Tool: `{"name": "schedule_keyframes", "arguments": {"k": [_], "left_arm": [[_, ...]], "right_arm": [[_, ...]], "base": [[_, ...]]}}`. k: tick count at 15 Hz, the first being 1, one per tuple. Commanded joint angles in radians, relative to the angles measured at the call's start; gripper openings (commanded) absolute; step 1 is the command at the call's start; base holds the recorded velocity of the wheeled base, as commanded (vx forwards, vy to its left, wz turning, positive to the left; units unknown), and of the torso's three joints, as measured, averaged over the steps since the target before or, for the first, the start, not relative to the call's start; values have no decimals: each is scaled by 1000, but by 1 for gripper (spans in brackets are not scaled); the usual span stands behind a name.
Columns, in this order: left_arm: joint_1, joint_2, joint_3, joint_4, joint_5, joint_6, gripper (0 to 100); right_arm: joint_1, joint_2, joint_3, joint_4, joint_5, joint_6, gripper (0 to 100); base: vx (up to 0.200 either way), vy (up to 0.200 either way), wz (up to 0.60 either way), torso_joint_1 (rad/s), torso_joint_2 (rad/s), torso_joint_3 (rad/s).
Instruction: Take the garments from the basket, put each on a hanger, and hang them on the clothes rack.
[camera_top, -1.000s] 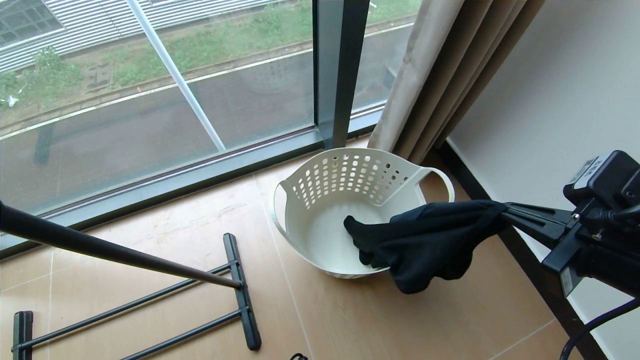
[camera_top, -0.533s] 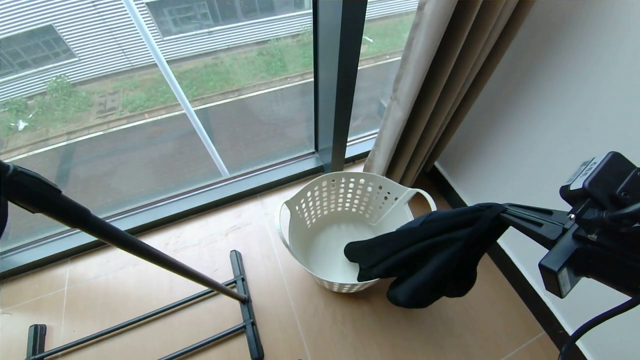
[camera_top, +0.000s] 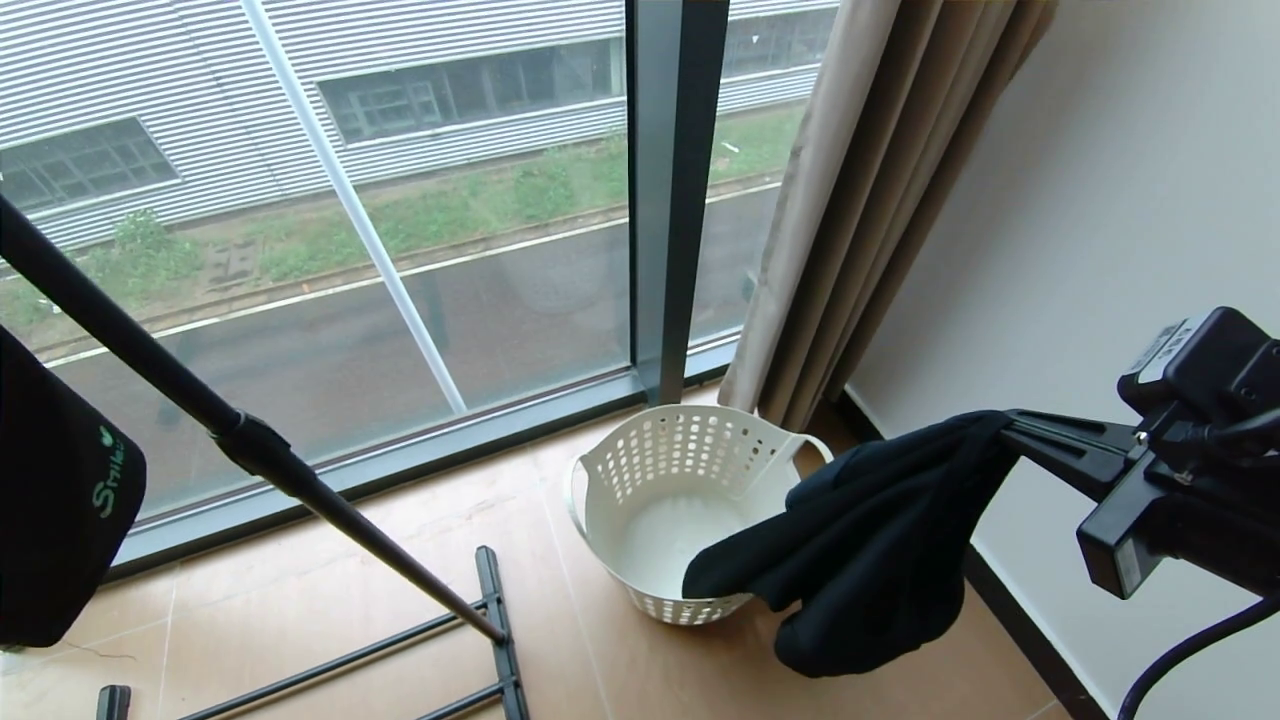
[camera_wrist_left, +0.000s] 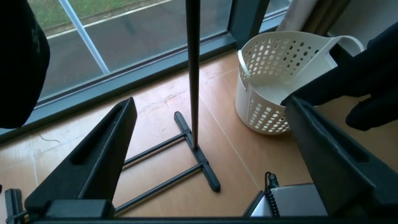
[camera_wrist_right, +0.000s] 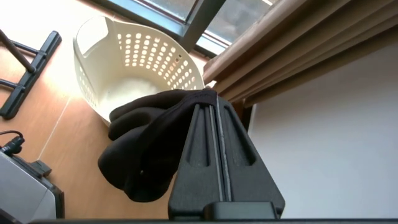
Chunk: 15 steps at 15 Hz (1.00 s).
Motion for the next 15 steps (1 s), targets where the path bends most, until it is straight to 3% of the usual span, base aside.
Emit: {"name": "schedule_keyframes", "arguments": {"k": [1, 15], "left_arm": [[0, 0, 0, 1, 0, 0, 100], [0, 0, 0, 1, 0, 0, 100]], "right_arm": [[0, 2, 0, -1, -1, 0, 0], [0, 0, 6, -3, -1, -2, 0]], "base": [[0, 0, 0, 217, -505, -85], [0, 0, 0, 259, -554, -96]]}}
